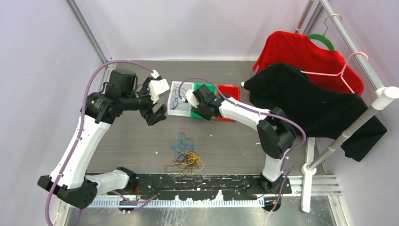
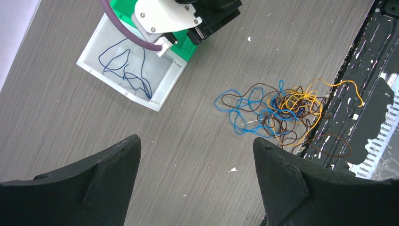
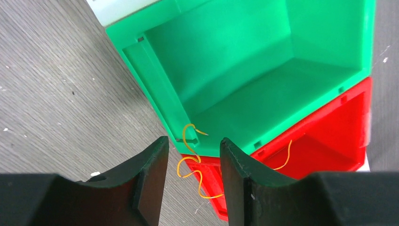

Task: Untangle the cables
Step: Place the cable in the bin.

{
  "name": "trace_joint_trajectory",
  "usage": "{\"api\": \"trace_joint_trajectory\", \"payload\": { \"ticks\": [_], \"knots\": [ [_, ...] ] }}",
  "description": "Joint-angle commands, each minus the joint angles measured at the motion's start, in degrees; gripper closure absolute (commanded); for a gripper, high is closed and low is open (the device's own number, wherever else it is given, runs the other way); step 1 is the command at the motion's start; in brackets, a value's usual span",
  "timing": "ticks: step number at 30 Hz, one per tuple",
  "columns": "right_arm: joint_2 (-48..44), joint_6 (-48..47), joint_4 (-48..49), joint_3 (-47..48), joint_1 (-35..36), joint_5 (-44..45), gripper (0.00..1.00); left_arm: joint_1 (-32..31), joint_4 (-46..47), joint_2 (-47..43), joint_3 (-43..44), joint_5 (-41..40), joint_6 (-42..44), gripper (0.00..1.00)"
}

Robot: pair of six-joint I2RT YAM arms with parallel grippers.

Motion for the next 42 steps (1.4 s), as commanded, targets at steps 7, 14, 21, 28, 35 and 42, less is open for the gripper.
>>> {"api": "trace_joint_trajectory", "payload": {
  "ticks": [7,14,21,28,35,42],
  "knots": [
    [2.71,-2.35,-0.98,3.85,-0.44,2.35,0.55,0.25,2.69,-1.4,0.54,0.06,0.98,0.12],
    [3.25,-1.95,-2.55,5.25,-0.57,1.05,0.79,0.25,3.0,-1.47,0.54,-0.01,0.88,0.12],
    [1.79,-0.47,-3.03,5.35,-1.07,-0.46,0.99,0.21,2.96,-1.7,0.78,-0.28,1.45,0.12],
    [-4.53,3.14,2.35,2.47,-4.78,0.37,0.99,0.25,3.11,-2.01,0.71,-0.25,1.59,0.12],
    [-12.1,6.69,8.79,-3.43,-11.6,-1.67,0.99,0.25,3.34,-2.05,0.45,-0.38,1.64,0.12],
    [-10.2,8.24,10.44,-4.62,-14.59,0.93,0.99,0.25,3.25,-1.91,0.45,-0.25,1.74,0.12]
  ]
}}
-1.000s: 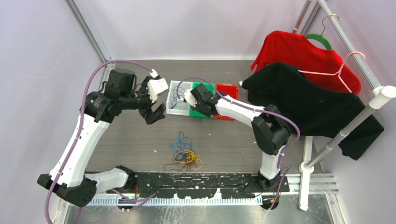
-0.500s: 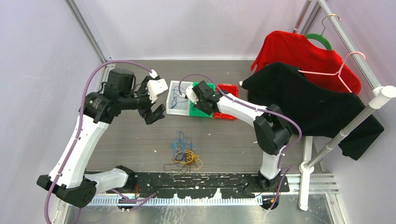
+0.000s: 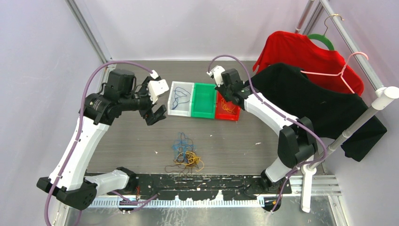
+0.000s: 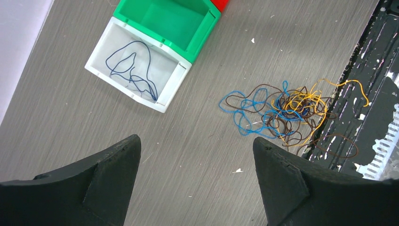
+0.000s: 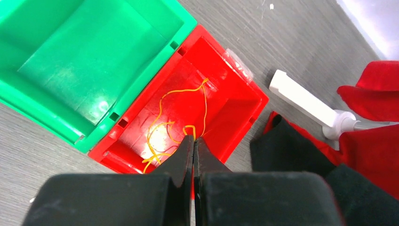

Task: Untangle the cables
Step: Place the cable in the bin, then untie the cable.

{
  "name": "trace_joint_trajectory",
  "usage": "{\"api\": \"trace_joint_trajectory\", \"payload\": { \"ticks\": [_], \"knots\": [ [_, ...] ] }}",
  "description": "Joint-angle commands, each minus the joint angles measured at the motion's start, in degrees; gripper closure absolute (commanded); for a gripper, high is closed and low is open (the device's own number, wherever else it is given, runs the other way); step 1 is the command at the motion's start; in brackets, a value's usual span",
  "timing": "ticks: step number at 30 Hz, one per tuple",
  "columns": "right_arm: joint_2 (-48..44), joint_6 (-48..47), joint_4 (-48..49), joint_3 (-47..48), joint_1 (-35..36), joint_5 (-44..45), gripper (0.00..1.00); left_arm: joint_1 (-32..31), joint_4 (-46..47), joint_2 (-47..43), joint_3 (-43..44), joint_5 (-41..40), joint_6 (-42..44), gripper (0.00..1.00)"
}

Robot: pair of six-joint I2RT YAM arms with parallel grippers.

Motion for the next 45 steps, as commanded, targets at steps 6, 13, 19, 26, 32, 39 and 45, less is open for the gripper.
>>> {"api": "trace_joint_trajectory", "payload": {
  "ticks": [6,13,19,26,32,39,45],
  "knots": [
    [6.77,2.95,4.05,1.27,-1.05,3.02,0.99,0.26,1.78,-0.63,0.36,-0.67,0.61,0.11],
    [15.85,6.31,6.54,6.11,-1.03,6.59,0.99,0.25,0.59,-0.65,-0.39,-1.21,1.33,0.07],
    [17.78,9.87,9.6,7.91,-1.12,12.73,0.88,0.26,-0.07,-0.45,-1.48,-1.88,3.13,0.06],
    [13.64,11.88,10.63,7.86,-1.13,15.14,0.51,0.41,-1.93,1.7,-1.48,-3.31,4.61,0.04],
    [10.65,14.35,8.95,8.29,-1.13,14.49,0.41,0.67,-5.59,4.02,-0.5,-2.44,5.92,0.03],
    [5.84,15.97,7.93,8.45,-1.13,13.65,0.16,1.22,-6.51,5.2,-0.99,-0.46,6.72,0.02],
    [5.27,18.53,7.34,7.81,-2.27,12.71,0.17,1.28,-5.61,4.52,-1.82,0.04,6.9,0.02]
  ]
}}
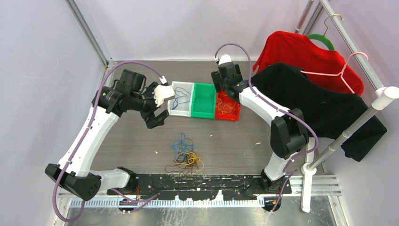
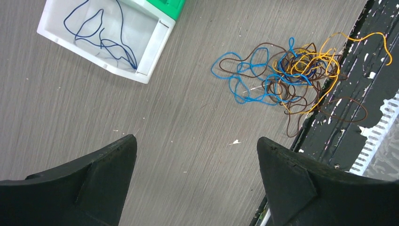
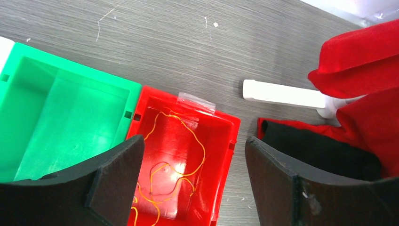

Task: Untangle the cables
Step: Untie the cable.

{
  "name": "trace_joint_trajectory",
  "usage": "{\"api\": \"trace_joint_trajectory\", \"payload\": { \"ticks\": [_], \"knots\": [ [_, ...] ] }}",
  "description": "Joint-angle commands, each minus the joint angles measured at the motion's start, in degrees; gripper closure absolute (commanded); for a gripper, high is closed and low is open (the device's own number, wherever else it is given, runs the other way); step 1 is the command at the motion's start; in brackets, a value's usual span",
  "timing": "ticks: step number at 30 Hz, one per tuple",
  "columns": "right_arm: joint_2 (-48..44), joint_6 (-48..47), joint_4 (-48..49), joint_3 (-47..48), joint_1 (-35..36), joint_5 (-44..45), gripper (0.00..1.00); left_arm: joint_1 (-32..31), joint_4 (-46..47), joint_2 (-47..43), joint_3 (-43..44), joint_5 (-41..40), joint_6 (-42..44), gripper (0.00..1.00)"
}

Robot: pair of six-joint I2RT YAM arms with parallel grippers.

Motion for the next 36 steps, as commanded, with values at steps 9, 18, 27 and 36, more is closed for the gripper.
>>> {"api": "trace_joint_trajectory", "payload": {
  "ticks": [9,18,27,36],
  "knots": [
    [-10.86,13.89,0.27,-5.92,-1.34,-15.19,0.79,0.52,0.02,-1.16,-2.11,4.35,0.23,0.02],
    [-27.79,21.87,0.05,-19.88,4.31,-18.83,0.14,-0.45,4.27,2.9,-8.65,11.96,-2.24,0.02],
    [-38.82,35.43,3.27,-32.51,2.04,-28.44,0.0,-7.38,14.02,17.04,-13.64,10.92,-4.7,0.08],
    [-40.06,36.55,-1.81,-34.25,3.63,-29.4,0.28,-10.83,25.83,24.97,-19.06,11.91,-3.46,0.1]
  ]
}}
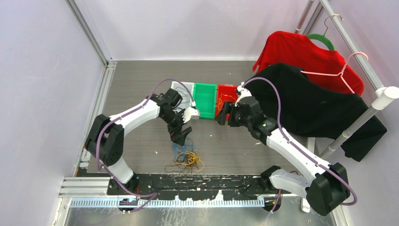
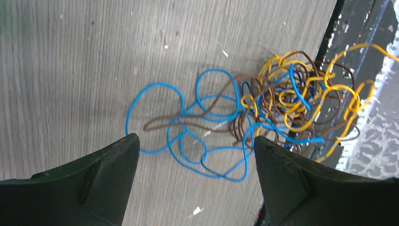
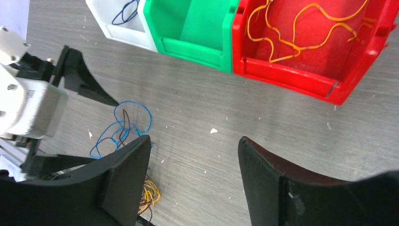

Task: Untangle the cables
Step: Untie the cable.

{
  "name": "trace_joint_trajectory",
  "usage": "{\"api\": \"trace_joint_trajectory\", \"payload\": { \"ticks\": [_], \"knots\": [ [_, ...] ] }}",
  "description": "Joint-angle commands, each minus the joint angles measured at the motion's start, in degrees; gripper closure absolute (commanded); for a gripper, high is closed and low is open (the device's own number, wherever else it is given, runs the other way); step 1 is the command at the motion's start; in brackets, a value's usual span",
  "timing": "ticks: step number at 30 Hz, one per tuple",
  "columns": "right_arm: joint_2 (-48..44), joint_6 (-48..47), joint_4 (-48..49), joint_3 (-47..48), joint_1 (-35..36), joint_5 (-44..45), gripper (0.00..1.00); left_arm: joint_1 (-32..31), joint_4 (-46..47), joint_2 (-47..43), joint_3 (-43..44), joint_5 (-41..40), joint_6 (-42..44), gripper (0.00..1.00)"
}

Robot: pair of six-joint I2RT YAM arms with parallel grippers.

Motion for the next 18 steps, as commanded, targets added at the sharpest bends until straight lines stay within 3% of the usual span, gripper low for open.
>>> {"api": "trace_joint_trajectory", "payload": {
  "ticks": [1,7,14,18],
  "knots": [
    [-1.81,2.22,0.49,-0.09,1.01,-1.4,0.29,-2.98,9.52,2.71,-0.96,1.82,-0.79,0.12],
    [-0.78,2.65,0.53,0.48,1.29,-2.0,0.41,-4.1,16.37,5.49,-2.32,-4.11,-5.86,0.41],
    [-1.07,1.83,0.81,1.12,2.86,-1.94,0.61,1.15,17.24,0.09,-4.85,-12.75,-5.89,0.92],
    [-0.61,0.54,0.96,1.79,5.7,-0.6,0.65,9.86,11.42,-4.56,-3.23,-11.89,-3.05,0.98]
  ]
}}
